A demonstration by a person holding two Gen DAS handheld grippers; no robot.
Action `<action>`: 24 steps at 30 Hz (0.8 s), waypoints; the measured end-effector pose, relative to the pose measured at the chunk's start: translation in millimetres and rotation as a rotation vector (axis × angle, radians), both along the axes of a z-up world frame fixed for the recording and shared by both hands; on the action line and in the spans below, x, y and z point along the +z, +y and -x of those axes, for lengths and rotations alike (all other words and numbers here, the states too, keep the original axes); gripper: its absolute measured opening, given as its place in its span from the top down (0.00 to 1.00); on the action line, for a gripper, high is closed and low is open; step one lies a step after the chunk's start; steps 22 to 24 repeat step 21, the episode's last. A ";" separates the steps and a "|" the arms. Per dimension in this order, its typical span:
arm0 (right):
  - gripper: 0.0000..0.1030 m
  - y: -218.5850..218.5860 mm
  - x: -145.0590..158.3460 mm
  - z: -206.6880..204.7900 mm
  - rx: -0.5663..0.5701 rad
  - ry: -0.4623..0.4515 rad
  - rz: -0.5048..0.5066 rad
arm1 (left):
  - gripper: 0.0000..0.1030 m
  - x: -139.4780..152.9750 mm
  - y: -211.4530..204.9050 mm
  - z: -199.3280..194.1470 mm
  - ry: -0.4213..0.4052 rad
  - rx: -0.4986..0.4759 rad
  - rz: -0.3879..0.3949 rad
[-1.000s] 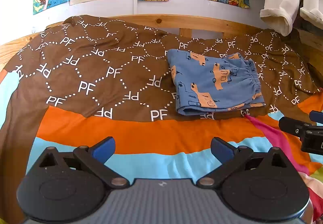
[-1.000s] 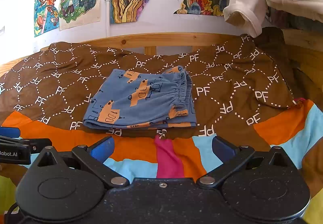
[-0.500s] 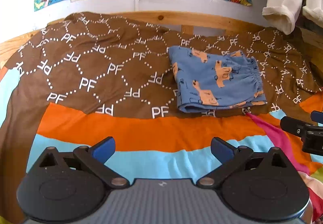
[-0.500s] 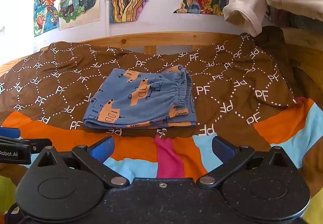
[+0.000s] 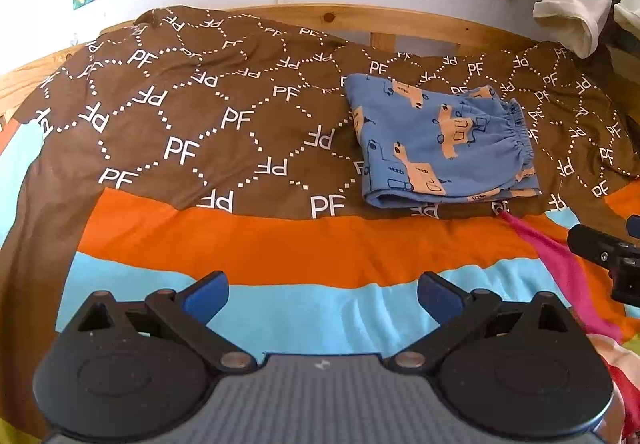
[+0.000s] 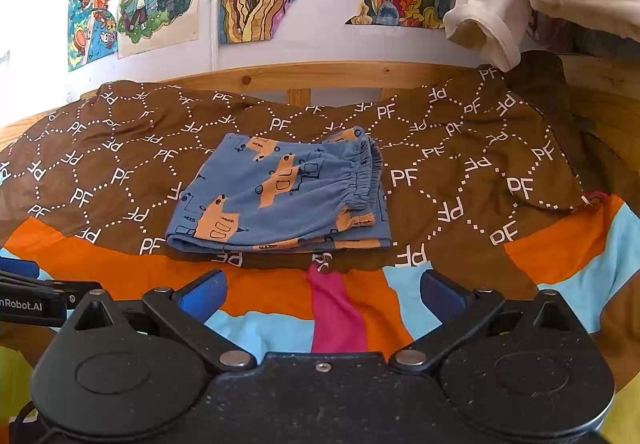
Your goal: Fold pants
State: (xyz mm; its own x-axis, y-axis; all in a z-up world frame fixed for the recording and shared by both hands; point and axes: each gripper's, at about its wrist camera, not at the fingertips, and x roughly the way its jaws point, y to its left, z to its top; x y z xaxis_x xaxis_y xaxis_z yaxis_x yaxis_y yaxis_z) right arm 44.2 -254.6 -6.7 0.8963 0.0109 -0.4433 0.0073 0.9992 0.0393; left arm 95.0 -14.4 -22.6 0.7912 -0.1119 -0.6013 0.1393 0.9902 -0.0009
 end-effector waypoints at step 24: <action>0.01 1.1 -1.3 0.2 -0.001 0.008 -0.002 | 0.00 0.2 -3.6 1.6 -0.008 -0.029 -0.021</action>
